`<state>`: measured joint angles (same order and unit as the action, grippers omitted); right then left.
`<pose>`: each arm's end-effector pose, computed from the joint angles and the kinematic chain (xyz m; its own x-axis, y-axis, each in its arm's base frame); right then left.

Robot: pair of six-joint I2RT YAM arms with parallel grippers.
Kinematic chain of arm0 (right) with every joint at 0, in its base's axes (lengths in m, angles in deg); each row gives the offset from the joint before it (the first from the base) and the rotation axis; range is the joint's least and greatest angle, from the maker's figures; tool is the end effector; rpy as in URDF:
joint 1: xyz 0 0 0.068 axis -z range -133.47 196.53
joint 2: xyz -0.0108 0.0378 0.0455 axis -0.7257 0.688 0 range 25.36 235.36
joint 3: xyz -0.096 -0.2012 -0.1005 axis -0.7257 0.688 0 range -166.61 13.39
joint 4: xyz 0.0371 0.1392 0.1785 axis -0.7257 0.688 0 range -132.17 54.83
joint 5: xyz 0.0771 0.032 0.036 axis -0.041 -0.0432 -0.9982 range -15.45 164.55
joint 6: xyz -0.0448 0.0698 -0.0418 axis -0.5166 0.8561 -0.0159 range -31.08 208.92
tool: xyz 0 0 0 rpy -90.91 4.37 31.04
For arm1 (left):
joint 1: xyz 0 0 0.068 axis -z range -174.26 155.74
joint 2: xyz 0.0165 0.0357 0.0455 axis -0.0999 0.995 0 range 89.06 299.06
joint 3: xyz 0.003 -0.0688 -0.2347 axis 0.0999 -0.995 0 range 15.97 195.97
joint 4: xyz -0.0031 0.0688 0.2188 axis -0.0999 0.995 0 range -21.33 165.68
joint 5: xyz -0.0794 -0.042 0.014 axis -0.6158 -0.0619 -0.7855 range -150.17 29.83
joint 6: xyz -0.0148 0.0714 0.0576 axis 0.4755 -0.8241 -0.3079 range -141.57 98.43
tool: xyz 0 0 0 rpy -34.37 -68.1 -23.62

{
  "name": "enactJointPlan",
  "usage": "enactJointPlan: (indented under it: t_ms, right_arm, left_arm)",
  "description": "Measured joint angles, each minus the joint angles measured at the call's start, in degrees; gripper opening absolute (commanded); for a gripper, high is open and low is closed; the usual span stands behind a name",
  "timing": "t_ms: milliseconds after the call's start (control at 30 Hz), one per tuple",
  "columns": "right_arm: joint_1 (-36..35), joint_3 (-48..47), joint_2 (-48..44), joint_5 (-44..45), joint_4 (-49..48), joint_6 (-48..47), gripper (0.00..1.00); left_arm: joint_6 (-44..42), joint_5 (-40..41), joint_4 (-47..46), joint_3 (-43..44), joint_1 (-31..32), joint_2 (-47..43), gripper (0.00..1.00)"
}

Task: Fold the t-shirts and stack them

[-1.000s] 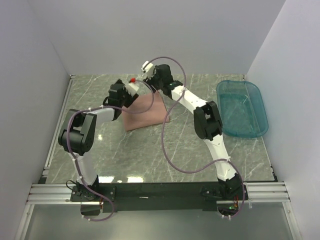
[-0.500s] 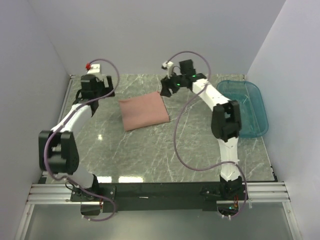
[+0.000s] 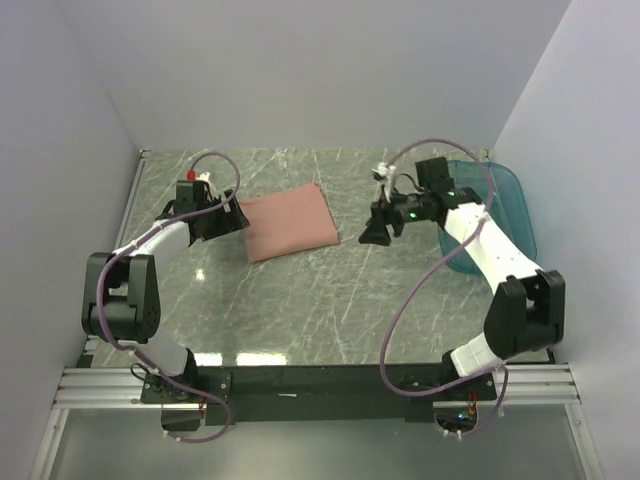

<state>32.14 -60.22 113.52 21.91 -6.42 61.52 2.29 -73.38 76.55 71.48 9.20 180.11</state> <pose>0.2846 0.1416 0.2573 -0.3659 -0.3821 -0.8486 -0.9135 0.3218 0.2489 0.3415 -0.0398 0.1679 -0.7183 -0.3509 -0.6008 -0.0720 0.8964 -0.4374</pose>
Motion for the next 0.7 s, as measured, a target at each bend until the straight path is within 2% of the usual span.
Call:
enactJointPlan:
  t_ms: [233, 700]
  right_arm:
    - [6.36, 9.25, -6.64, -1.68, -0.94, -0.28, 0.7]
    - [7.52, 10.29, -7.74, -4.72, -2.95, -0.13, 0.7]
  left_arm:
    - [0.85, -0.68, 1.05, 0.0, 0.0, 2.34, 0.85]
    - [0.66, -1.44, 1.66, 0.0, 0.0, 3.37, 0.85]
